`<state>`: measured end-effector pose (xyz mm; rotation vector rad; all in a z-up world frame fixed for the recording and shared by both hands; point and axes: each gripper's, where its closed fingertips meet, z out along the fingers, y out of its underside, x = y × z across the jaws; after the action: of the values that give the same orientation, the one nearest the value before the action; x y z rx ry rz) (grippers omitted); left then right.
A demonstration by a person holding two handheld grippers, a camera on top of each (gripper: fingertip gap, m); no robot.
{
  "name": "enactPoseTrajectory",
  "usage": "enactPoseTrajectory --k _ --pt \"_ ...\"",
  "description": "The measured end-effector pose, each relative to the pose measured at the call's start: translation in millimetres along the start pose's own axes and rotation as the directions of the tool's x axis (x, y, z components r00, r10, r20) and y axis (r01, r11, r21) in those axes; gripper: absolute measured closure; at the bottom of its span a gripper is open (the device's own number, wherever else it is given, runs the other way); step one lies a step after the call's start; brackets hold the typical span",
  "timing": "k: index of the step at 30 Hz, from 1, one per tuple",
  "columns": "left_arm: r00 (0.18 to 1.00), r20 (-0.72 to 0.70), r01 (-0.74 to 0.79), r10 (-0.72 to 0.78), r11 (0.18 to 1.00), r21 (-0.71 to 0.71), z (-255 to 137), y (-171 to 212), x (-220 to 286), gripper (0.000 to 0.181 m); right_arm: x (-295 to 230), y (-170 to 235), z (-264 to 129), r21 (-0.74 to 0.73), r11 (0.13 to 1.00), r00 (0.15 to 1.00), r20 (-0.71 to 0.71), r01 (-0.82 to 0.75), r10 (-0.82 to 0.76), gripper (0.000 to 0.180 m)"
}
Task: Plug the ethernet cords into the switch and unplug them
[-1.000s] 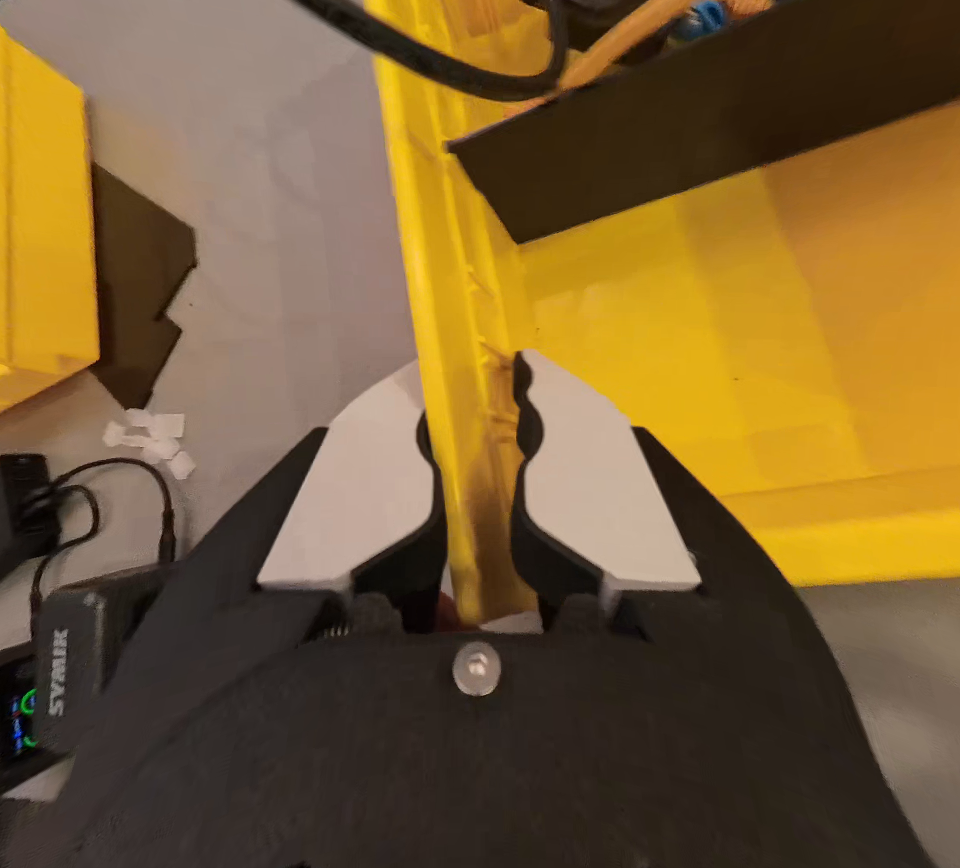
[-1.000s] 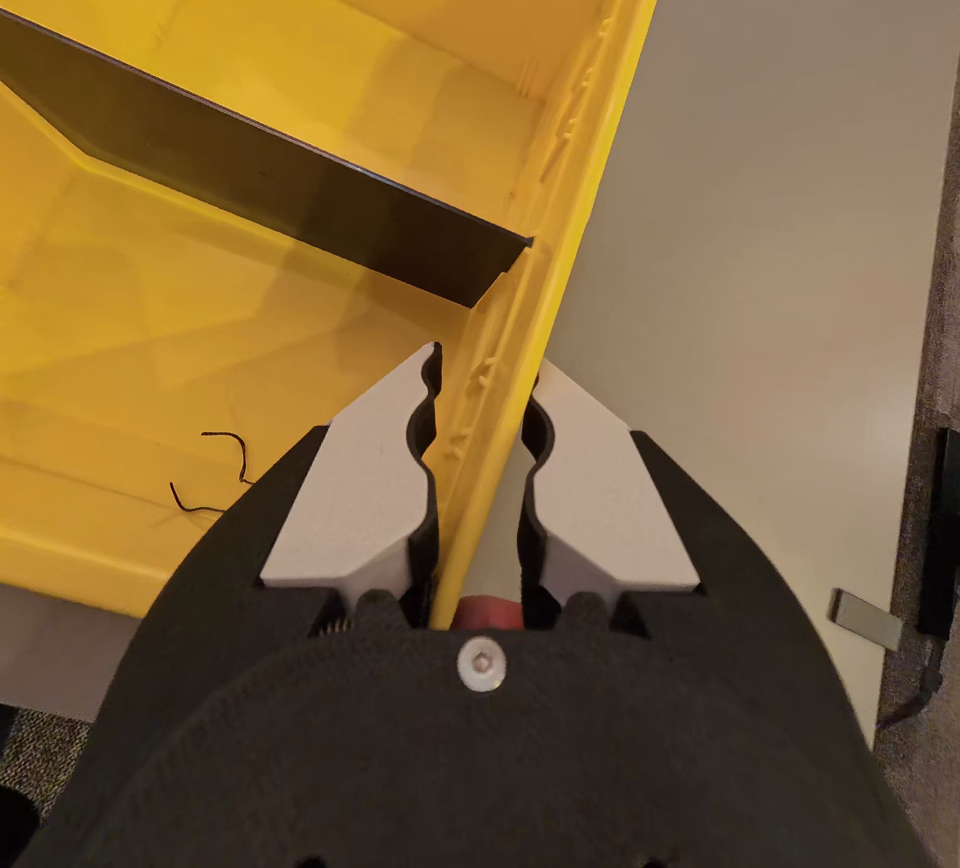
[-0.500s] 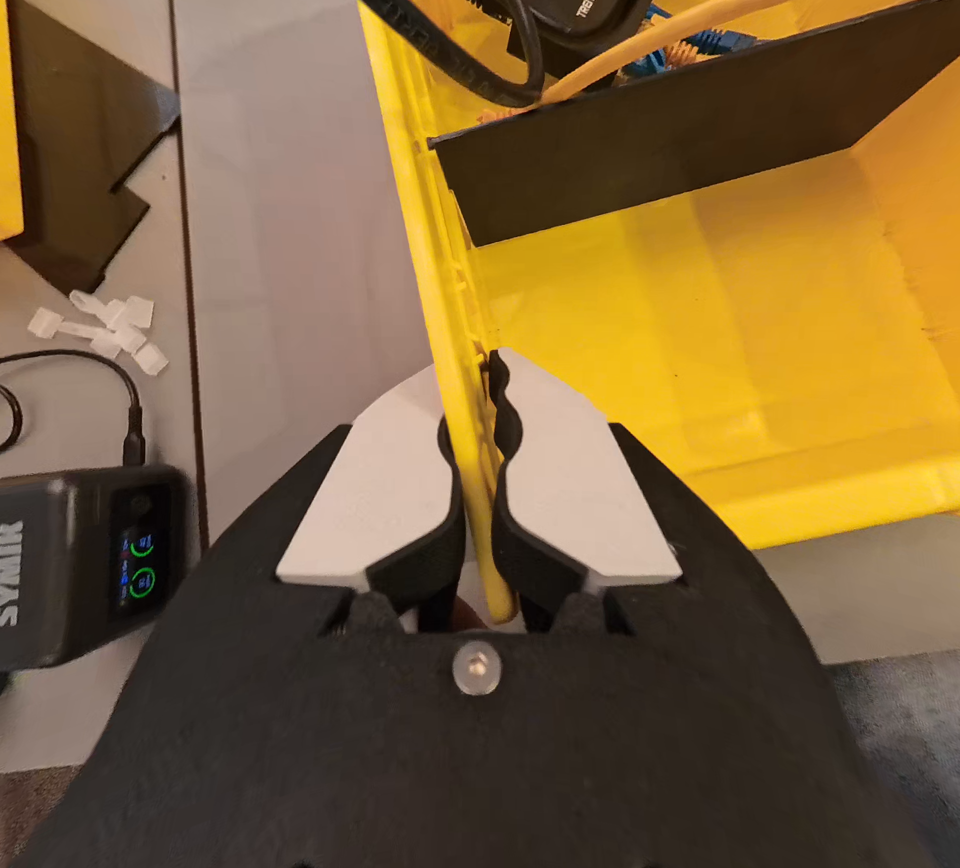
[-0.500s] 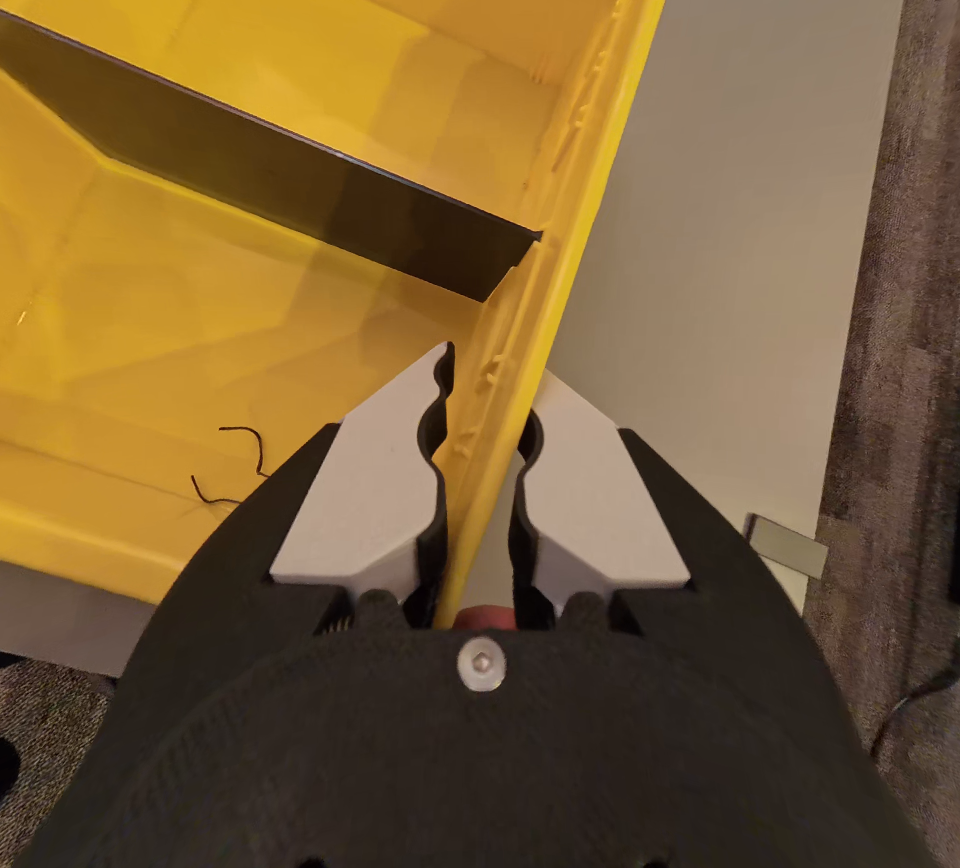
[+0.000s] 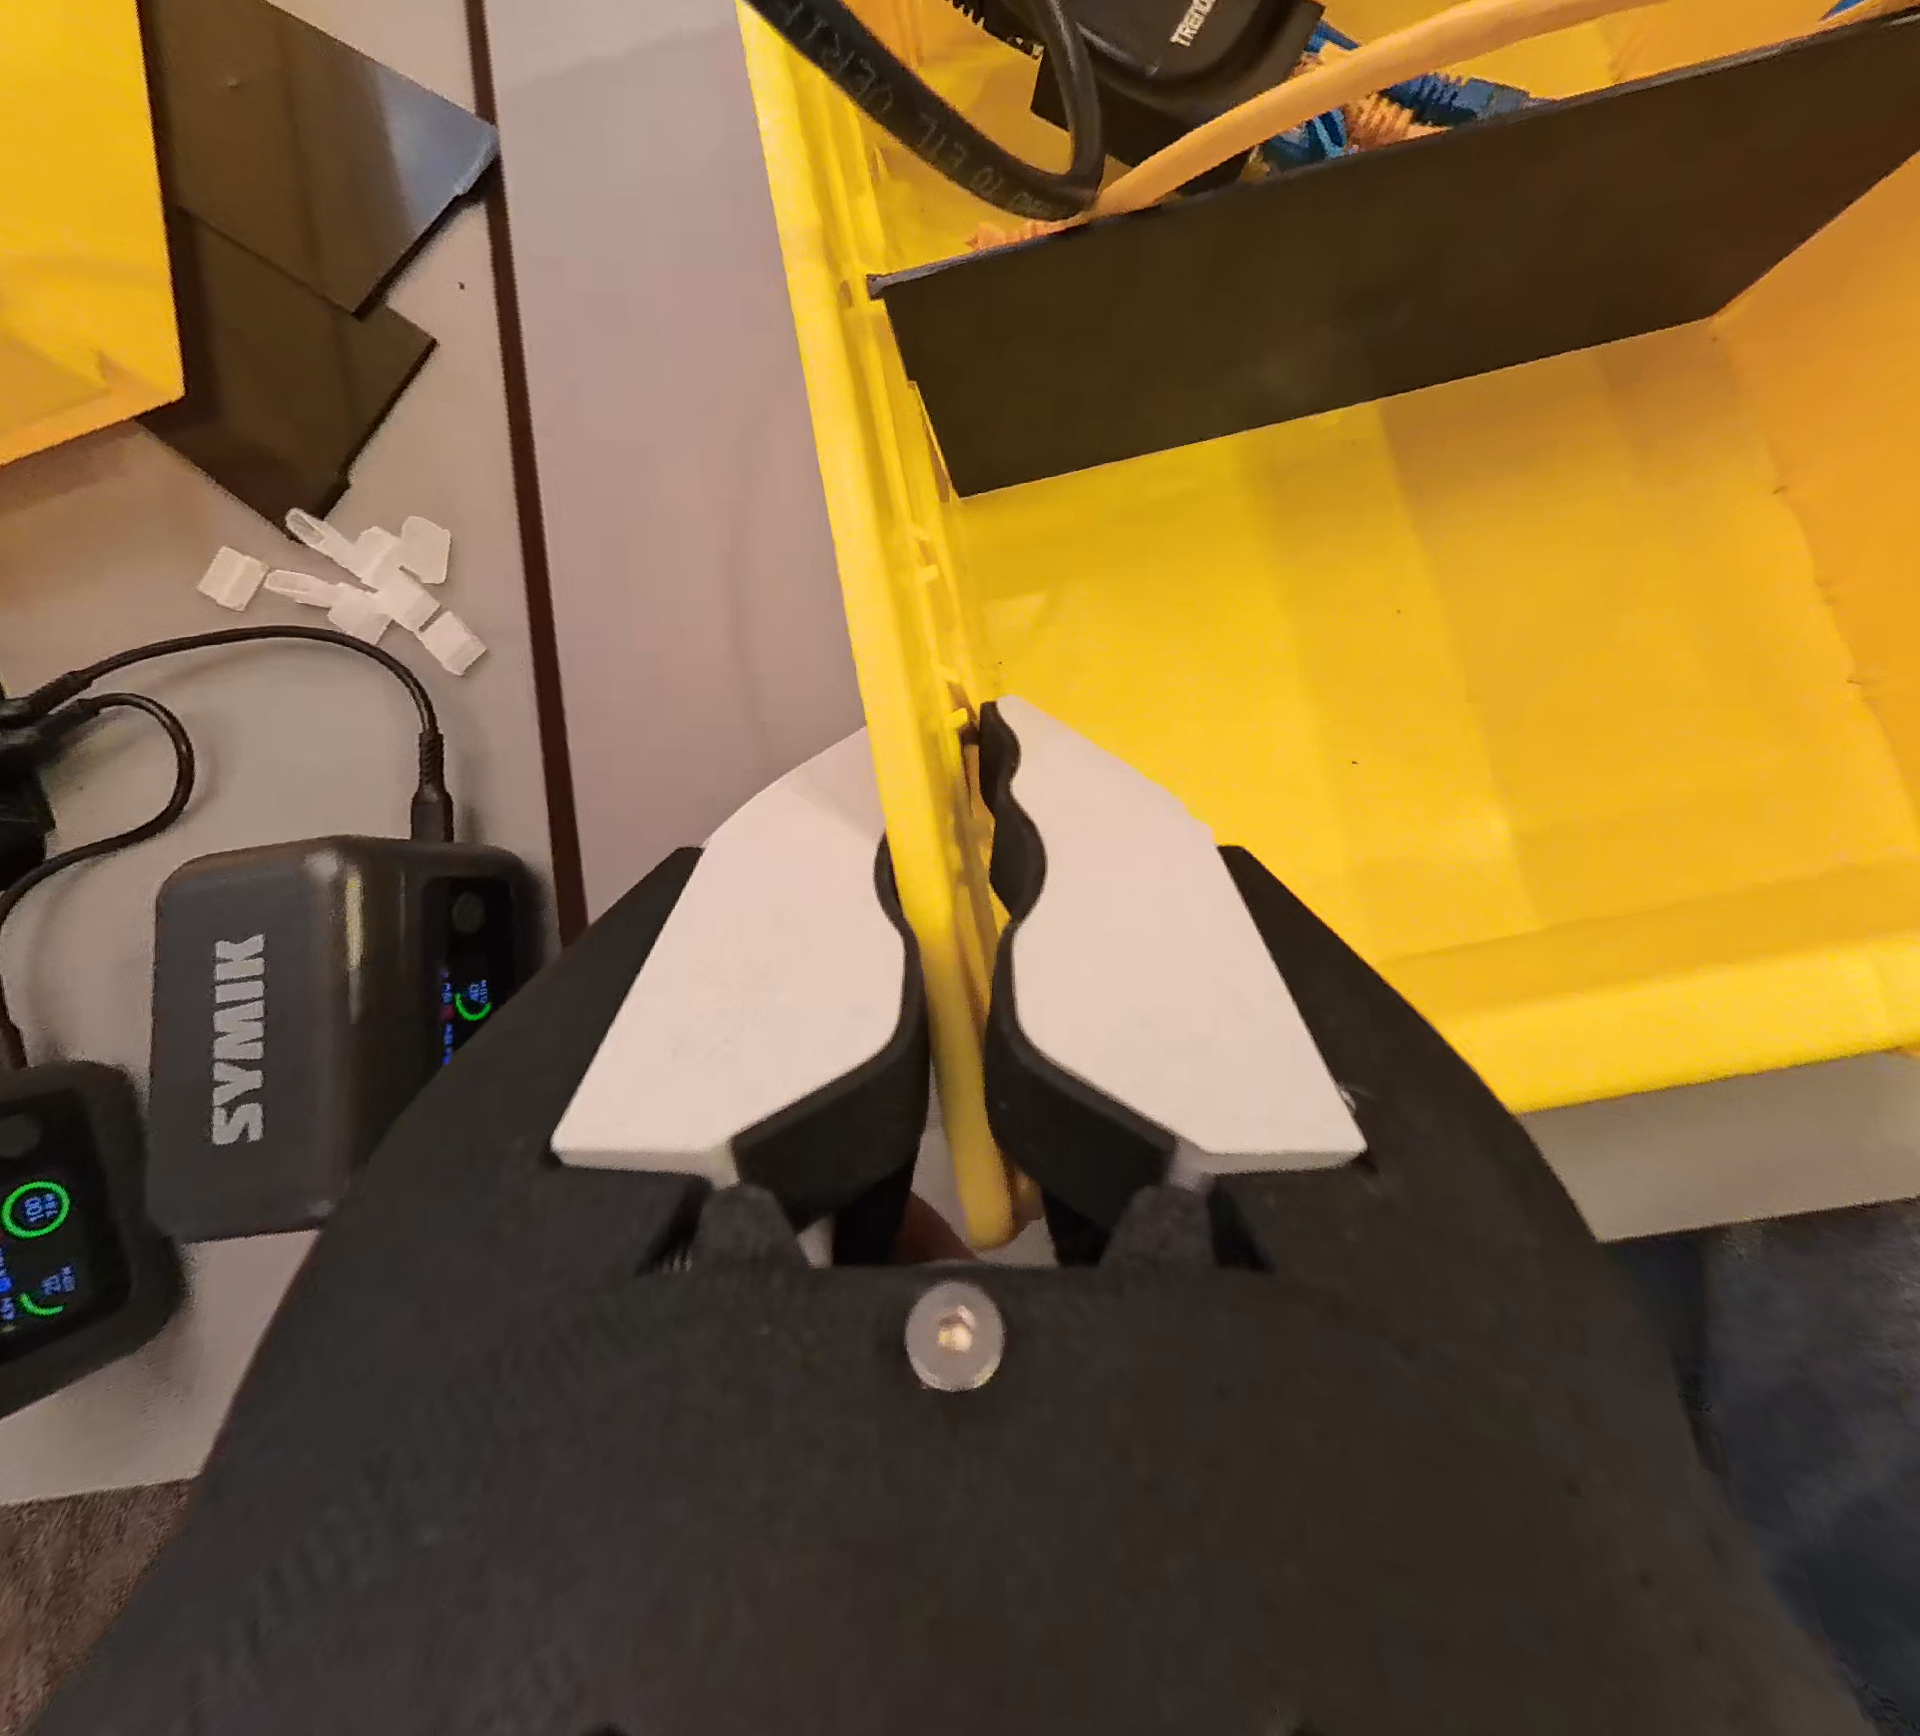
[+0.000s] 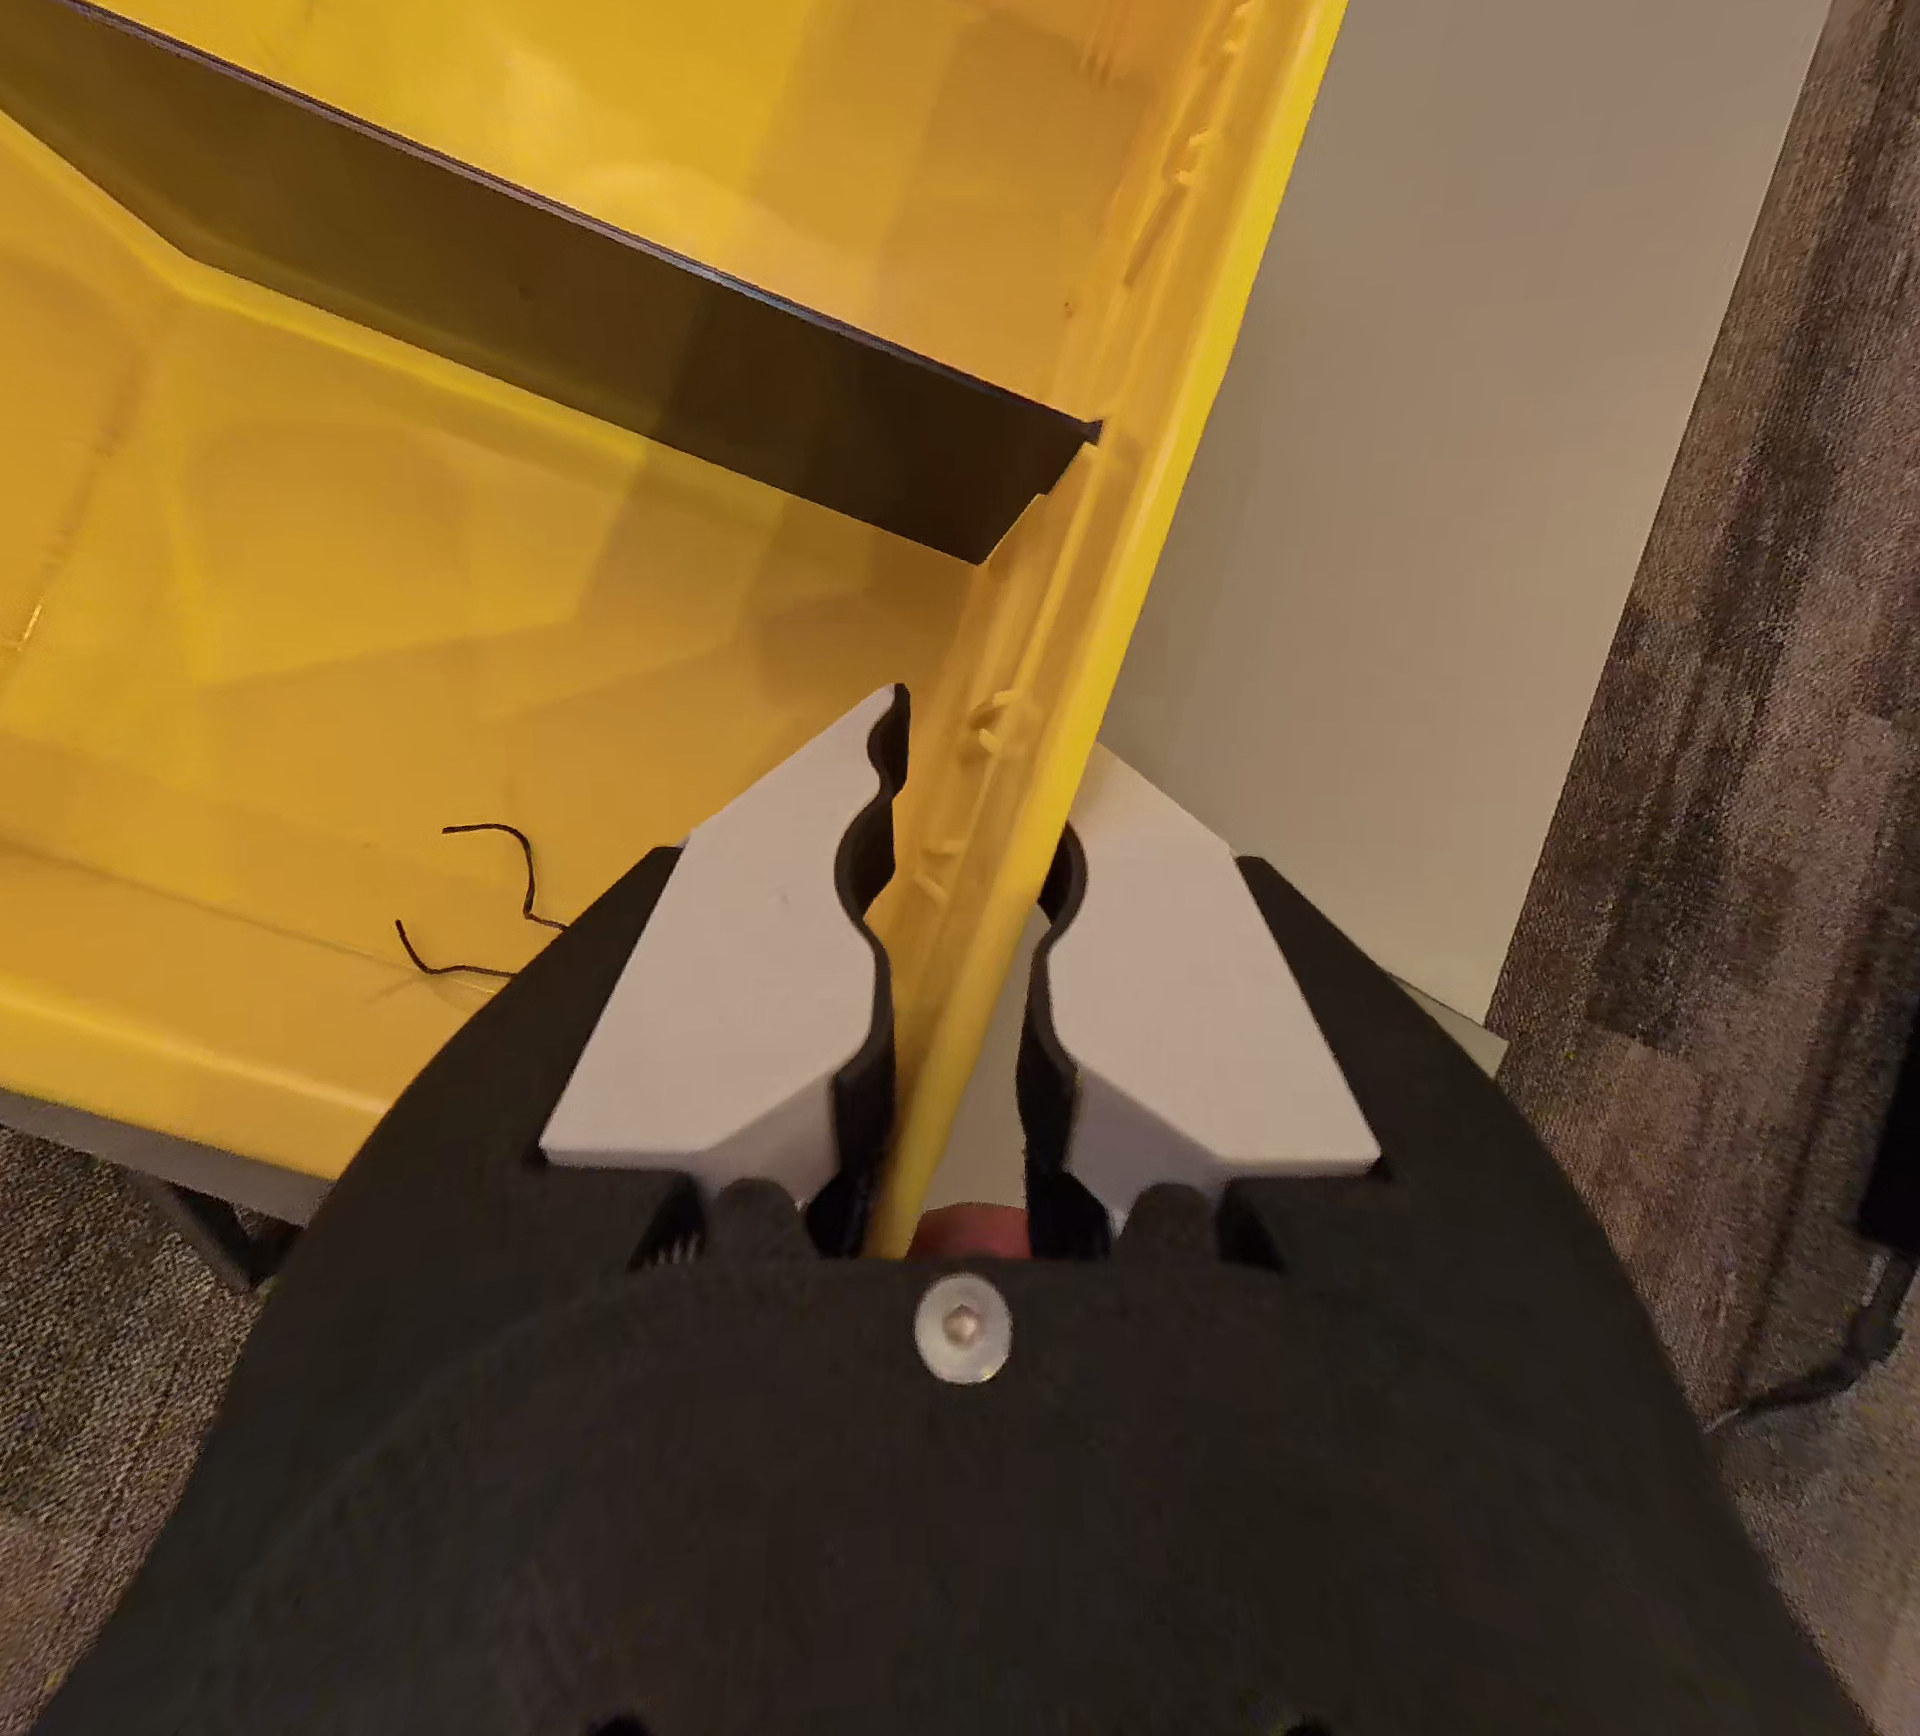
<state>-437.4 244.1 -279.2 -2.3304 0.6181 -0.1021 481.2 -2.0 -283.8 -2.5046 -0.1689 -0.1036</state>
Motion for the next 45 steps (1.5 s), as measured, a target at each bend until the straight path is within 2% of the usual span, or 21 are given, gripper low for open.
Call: enactPoseTrajectory --k 6,10,13,16,20,24,28,30,32,36,39,42,44,45 --pt "0.999 0.029 -0.044 0.044 0.999 0.003 0 0 -5 0.17 4 -2 -2 0.009 1.0 0.998 -0.054 0.014 -0.013 0.151" --pt "0.999 0.033 -0.015 0.013 0.997 0.082 -13 -14 -8 0.154 1 -6 -7 0.024 0.999 0.995 -0.093 0.042 -0.039 0.142" --pt "0.996 0.087 -0.027 0.015 0.991 0.131 -30 -24 -15 0.143 0 -7 -13 0.004 0.997 0.989 -0.131 0.076 -0.074 0.142" --pt "0.98 0.182 -0.112 0.083 0.981 0.156 -52 -39 -17 0.141 7 -17 -25 0.02 0.994 0.97 -0.225 0.104 -0.097 0.14" --pt "0.944 0.215 -0.298 0.25 0.927 0.23 -81 -90 16 0.14 21 -39 -55 0.068 0.989 0.914 -0.393 0.134 -0.097 0.136" --pt "0.808 0.223 -0.584 0.545 0.791 0.183 -80 -144 59 0.134 4 -69 -80 0.152 0.969 0.893 -0.436 0.197 -0.113 0.141" --pt "0.62 0.151 -0.783 0.77 0.619 0.059 -39 -175 81 0.134 -25 -93 -95 0.22 0.943 0.891 -0.432 0.251 -0.137 0.143" --pt "0.509 0.047 -0.857 0.859 0.511 -0.066 -8 -170 77 0.134 -44 -103 -97 0.255 0.926 0.9 -0.407 0.278 -0.159 0.144" --pt "0.356 -0.048 -0.921 0.933 0.341 -0.19 20 -161 67 0.138 -64 -111 -95 0.274 0.909 0.902 -0.386 0.315 -0.196 0.145" --pt "0.238 -0.285 -0.947 0.928 0.158 -0.279 60 -139 58 0.136 -94 -121 -87 0.269 0.879 0.884 -0.375 0.393 -0.28 0.146" --pt "0.226 -0.411 -0.937 0.883 0.082 -0.338 80 -125 47 0.123 -113 -127 -84 0.294 0.853 0.879 -0.349 0.432 -0.325 0.145" --pt "0.274 -0.511 -0.905 0.815 0.038 -0.425 91 -106 31 0.12 -125 -130 -82 0.31 0.838 0.879 -0.322 0.45 -0.352 0.145" --pt "0.334 -0.575 -0.868 0.747 0.005 -0.497 92 -90 19 0.117 -129 -130 -80 0.305 0.831 0.872 -0.32 0.465 -0.37 0.146" --pt "0.329 -0.581 -0.861 0.745 -0.016 -0.508 95 -88 16 0.116 -131 -130 -79 0.31 0.831 0.875 -0.311 0.463 -0.371 0.147"
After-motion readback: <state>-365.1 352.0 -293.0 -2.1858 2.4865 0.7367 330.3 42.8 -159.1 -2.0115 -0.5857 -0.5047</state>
